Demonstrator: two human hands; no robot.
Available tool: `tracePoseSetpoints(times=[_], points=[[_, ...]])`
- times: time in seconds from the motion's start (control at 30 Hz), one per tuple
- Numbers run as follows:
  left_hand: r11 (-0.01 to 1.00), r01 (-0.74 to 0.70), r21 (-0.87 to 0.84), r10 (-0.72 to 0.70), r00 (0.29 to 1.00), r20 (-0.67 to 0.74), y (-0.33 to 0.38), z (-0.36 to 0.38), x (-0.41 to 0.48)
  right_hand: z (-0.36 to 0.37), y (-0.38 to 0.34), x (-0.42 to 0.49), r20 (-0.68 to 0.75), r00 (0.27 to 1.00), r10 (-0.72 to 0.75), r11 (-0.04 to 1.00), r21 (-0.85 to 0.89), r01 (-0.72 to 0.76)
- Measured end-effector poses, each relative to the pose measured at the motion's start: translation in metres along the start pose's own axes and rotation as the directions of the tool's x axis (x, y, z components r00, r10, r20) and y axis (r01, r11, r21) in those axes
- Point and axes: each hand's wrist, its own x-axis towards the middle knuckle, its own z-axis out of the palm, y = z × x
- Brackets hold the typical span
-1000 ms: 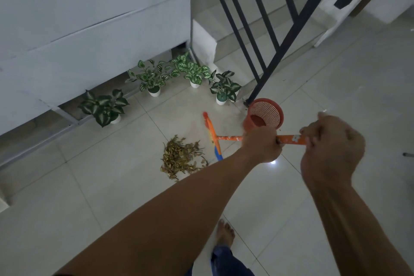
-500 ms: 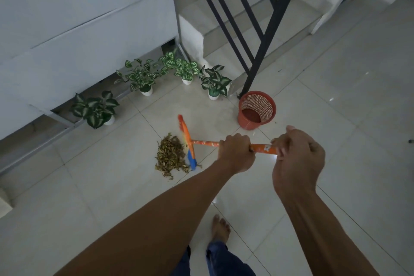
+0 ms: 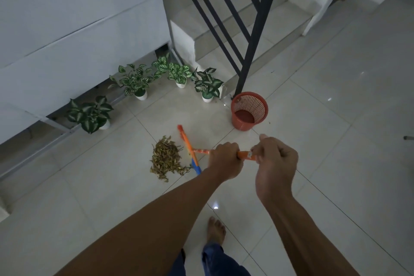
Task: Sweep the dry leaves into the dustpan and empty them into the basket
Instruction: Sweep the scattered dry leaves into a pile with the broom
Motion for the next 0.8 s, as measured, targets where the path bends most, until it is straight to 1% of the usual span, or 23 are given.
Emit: tracePoseSetpoints(times=[0.07, 0.13, 0.2, 0.27, 0.33, 0.4, 0.47, 0.53, 0.67, 0.8], points=[[1.000, -0.007, 0.006, 0.008, 1.000, -0.024, 0.010, -0.002, -0.005, -0.009, -0.006, 0.001, -0.036, 0.999, 0.006, 0.999, 0.041, -0.004], [0.999, -0.030, -0.017, 0.029, 0.999, -0.033, 0.023, -0.002, -0.009, -0.017, -0.015, 0.001, -0.087, 0.996, -0.014, 1.000, 0.023, 0.016], [0.997, -0.068, -0.045, 0.068, 0.998, -0.008, 0.031, -0.001, -0.012, -0.022, -0.021, -0.002, -0.146, 0.989, -0.036, 0.999, -0.001, 0.037], [0.993, -0.093, -0.069, 0.098, 0.993, 0.061, 0.031, 0.000, -0.016, -0.020, -0.023, -0.012, -0.182, 0.981, -0.067, 0.997, -0.047, 0.060], [0.992, -0.105, -0.066, 0.114, 0.982, 0.152, 0.024, 0.000, -0.024, -0.013, -0.019, -0.027, -0.176, 0.981, -0.082, 0.995, -0.073, 0.070], [0.991, -0.131, -0.013, 0.130, 0.964, 0.231, 0.010, 0.000, -0.035, -0.003, -0.010, -0.044, -0.183, 0.982, -0.051, 0.996, -0.086, 0.036], [0.987, -0.152, 0.049, 0.132, 0.948, 0.291, -0.011, -0.001, -0.045, 0.008, 0.003, -0.061, -0.223, 0.975, 0.005, 0.996, -0.087, -0.025], [0.985, -0.157, 0.070, 0.125, 0.935, 0.333, -0.035, -0.003, -0.053, 0.020, 0.015, -0.079, -0.272, 0.960, 0.064, 0.995, -0.053, -0.081], [0.977, -0.196, 0.082, 0.162, 0.937, 0.309, -0.067, -0.011, -0.066, 0.039, 0.020, -0.104, -0.338, 0.936, 0.098, 0.995, 0.022, -0.096], [0.960, -0.280, 0.013, 0.268, 0.931, 0.250, -0.061, -0.026, -0.076, 0.042, -0.005, -0.115, -0.384, 0.922, 0.051, 0.993, 0.119, -0.006]])
